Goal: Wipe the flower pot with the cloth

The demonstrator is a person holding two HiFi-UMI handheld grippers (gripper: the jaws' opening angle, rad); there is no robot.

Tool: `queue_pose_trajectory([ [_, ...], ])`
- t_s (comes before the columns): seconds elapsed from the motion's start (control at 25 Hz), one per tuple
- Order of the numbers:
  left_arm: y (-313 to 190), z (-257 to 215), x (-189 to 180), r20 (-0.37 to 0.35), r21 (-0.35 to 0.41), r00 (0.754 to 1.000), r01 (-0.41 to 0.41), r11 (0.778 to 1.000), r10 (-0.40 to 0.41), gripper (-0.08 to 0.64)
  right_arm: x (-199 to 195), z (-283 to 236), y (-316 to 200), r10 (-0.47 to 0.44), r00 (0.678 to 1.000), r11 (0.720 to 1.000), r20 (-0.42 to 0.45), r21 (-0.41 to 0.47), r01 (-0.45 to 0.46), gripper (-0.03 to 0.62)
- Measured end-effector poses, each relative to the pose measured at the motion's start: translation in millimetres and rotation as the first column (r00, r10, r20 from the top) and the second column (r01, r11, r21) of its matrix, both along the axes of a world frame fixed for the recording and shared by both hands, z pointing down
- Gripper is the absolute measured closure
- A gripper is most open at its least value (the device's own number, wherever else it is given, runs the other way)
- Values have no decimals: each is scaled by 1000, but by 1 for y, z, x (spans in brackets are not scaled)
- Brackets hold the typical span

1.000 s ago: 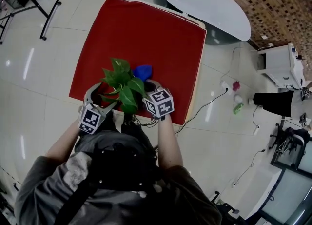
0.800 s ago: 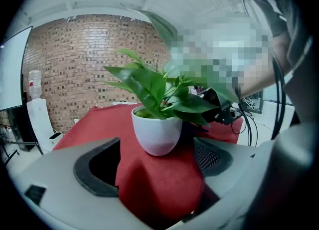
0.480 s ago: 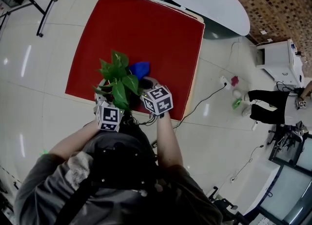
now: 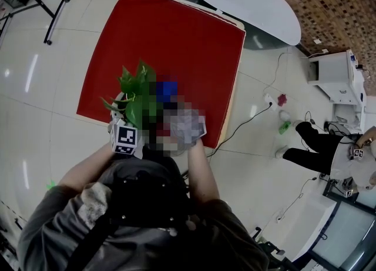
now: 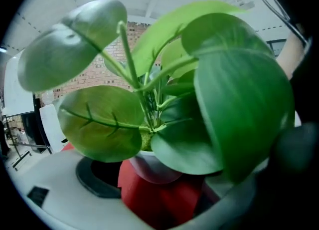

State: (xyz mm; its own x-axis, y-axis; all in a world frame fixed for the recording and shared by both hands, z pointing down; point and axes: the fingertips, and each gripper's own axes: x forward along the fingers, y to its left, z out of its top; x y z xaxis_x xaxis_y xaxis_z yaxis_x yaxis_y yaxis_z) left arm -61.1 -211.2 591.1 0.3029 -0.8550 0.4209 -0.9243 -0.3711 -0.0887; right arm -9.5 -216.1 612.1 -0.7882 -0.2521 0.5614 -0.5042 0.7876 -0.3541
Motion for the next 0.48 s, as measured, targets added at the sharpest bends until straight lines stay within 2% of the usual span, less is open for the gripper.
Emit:
queue_pose_trajectory([
  [0.12, 2, 0, 1, -6, 15, 993, -115, 993, 115, 95, 8, -4, -2, 23, 1000, 1000, -15, 15, -23, 531],
  [0.2, 2, 0, 1, -9, 21, 976, -217, 976, 218, 95, 18, -15, -9, 63, 998, 998, -10, 30, -63, 531],
  [0.32, 8, -2, 2, -16, 22, 930, -367, 930, 368, 95, 31, -39, -14, 80, 996, 996, 31, 39, -81, 531],
  [0.48, 13, -2, 3, -24, 9, 855, -519, 855, 519, 95, 25, -61, -16, 25, 993, 999, 118, 26, -28, 531],
])
